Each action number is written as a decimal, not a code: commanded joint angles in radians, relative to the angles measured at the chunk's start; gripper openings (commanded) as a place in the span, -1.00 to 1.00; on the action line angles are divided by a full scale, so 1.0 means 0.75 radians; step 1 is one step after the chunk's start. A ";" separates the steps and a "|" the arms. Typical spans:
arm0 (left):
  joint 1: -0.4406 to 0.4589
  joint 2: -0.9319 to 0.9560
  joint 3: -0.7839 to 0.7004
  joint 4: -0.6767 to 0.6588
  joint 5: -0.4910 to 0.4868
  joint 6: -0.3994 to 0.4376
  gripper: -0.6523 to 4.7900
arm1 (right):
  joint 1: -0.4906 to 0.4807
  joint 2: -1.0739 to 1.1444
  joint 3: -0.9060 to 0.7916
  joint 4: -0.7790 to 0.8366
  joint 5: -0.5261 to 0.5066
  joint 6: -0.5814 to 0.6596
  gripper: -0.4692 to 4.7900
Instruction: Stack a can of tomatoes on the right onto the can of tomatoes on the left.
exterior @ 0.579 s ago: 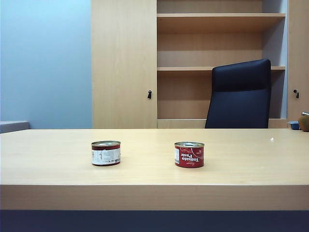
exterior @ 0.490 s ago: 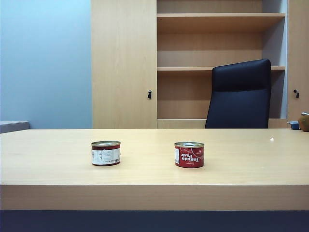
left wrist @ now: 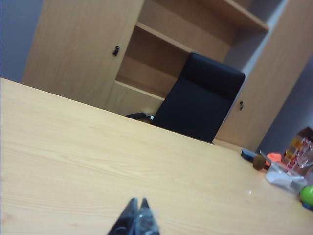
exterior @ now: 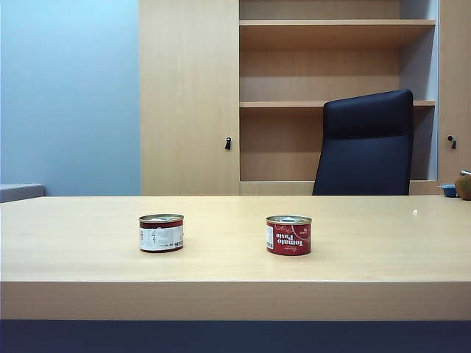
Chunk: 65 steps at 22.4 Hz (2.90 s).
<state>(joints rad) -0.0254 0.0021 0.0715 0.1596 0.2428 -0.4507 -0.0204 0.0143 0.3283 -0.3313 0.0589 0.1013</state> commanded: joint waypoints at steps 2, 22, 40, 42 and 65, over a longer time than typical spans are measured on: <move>0.007 0.040 0.131 -0.217 0.081 0.028 -0.78 | 0.002 0.169 0.190 -0.197 -0.236 -0.024 -0.84; -0.133 1.055 0.604 -0.334 0.599 0.626 -0.78 | 0.668 2.281 1.127 -0.069 -0.202 -0.481 0.98; -0.133 1.000 0.603 -0.435 0.600 0.641 -0.78 | 0.669 2.384 1.182 -0.151 -0.266 -0.481 0.44; -0.133 1.000 0.603 -0.436 0.600 0.641 -0.78 | 0.669 2.384 1.214 -0.151 -0.290 -0.481 0.40; -0.133 0.930 0.604 -0.441 0.365 0.705 -0.78 | 0.985 2.714 1.789 -0.197 -0.281 -0.480 0.34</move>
<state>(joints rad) -0.1253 0.7052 0.5209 -0.1787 0.5148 0.0750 0.7113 2.0575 1.6657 -0.4805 -0.1482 -0.2584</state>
